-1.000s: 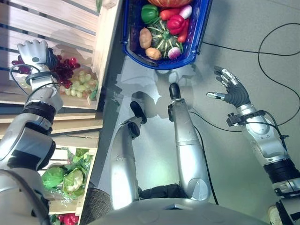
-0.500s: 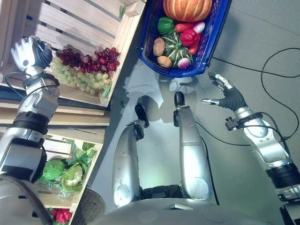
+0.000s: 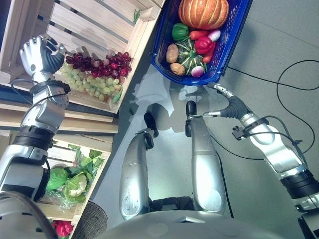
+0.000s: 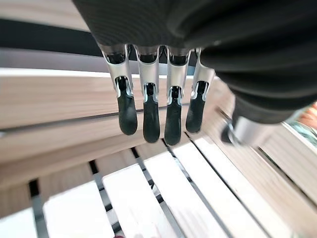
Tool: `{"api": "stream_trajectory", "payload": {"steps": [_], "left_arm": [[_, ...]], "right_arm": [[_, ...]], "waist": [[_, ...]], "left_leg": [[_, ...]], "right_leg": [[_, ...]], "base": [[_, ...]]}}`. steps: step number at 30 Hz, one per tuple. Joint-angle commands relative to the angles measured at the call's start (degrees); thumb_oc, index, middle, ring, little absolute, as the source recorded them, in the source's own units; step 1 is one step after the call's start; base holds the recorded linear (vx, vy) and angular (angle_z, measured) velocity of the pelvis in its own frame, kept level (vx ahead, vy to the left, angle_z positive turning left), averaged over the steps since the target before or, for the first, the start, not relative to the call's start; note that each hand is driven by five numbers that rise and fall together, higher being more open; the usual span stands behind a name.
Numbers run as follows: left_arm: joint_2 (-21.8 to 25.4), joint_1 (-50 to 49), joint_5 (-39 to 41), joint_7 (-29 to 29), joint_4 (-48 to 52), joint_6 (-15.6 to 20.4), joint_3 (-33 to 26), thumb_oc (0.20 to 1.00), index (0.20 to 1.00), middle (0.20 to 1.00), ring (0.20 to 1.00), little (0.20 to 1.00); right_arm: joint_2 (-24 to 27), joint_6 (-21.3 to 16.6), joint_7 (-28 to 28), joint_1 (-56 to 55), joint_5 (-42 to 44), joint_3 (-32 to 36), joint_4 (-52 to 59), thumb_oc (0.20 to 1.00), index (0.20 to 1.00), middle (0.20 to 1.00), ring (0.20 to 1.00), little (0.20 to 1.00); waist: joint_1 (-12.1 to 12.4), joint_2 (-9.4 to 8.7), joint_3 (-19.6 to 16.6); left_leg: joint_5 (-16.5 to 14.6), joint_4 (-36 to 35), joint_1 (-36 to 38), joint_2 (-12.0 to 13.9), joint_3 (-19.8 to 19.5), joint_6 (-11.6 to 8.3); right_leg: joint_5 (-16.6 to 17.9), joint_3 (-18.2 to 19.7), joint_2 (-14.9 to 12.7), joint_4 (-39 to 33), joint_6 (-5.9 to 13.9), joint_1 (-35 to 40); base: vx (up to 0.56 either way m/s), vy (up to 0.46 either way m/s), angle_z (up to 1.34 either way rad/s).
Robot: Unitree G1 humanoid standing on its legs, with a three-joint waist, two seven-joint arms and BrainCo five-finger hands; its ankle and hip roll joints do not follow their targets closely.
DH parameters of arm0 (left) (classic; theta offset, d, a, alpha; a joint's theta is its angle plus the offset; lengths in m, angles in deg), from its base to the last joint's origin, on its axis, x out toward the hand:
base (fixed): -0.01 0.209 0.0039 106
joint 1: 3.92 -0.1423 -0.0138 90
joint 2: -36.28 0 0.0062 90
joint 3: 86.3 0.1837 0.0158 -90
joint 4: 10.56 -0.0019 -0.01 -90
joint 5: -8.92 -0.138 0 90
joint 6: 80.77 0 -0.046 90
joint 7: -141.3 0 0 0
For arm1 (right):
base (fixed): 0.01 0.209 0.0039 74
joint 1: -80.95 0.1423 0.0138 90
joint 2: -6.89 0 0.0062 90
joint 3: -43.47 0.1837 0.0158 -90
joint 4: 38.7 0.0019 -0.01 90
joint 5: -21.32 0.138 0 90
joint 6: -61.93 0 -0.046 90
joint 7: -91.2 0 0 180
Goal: Pick up fruits and vegetables into the basket
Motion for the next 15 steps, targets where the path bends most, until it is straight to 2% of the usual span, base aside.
{"api": "stream_trajectory", "payload": {"steps": [1, 5, 9, 15], "left_arm": [[7.0, 2.9, -7.4, 0.4, 0.5, -2.9, 3.5, 1.0, 1.0, 1.0, 1.0, 1.0], [6.2, 5.0, -9.0, -1.1, -1.7, -4.6, 7.8, 1.0, 1.0, 1.0, 1.0, 1.0], [5.0, 7.6, -12.5, -5.3, -5.5, -6.4, 11.4, 1.0, 1.0, 1.0, 1.0, 1.0], [2.6, 8.6, -12.4, -8.0, -10.7, -6.1, 13.2, 1.0, 1.0, 1.0, 1.0, 1.0]], "right_arm": [[0.6, -1.6, 1.3, 1.1, 2.0, -1.0, 3.0, 1.0, 1.0, 1.0, 1.0, 1.0], [0.6, -3.1, 2.9, 0.9, 3.3, -1.4, 0.6, 1.0, 1.0, 1.0, 1.0, 1.0], [0.3, -4.4, 4.0, 0.8, 4.3, -1.2, -1.2, 1.0, 1.0, 1.0, 1.0, 1.0], [0.2, -5.8, 4.6, -0.2, 4.8, 0.3, -2.4, 1.0, 1.0, 1.0, 1.0, 1.0]], "waist": [[-1.2, -2.24, -2.2], [-2.0, -2.53, -2.2], [-3.0, -2.89, -2.2], [-4.2, -2.92, -2.2]], "left_leg": [[-5.5, -0.3, 0.3, -3.4, 5.0, 3.27], [-5.7, 0.4, -1.2, -3.0, 5.4, 3.47], [-6.0, 1.1, -2.6, -2.6, 5.9, 3.53], [-6.3, 2.1, -4.5, -1.9, 6.6, 3.48]], "right_leg": [[-3.9, -0.5, 2.8, -1.0, 3.04, 1.7], [-3.7, 0.3, 3.4, -0.5, 3.09, 0.0], [-3.5, 0.9, 3.9, -0.3, 3.15, -1.7], [-3.3, 1.8, 4.3, 0.6, 3.26, -4.3]], "base": [[0.0, 0.0, 0.0], [0.0, -0.024, -0.05], [0.0, -0.033, -0.1], [0.01, -0.02, -0.12]]}}
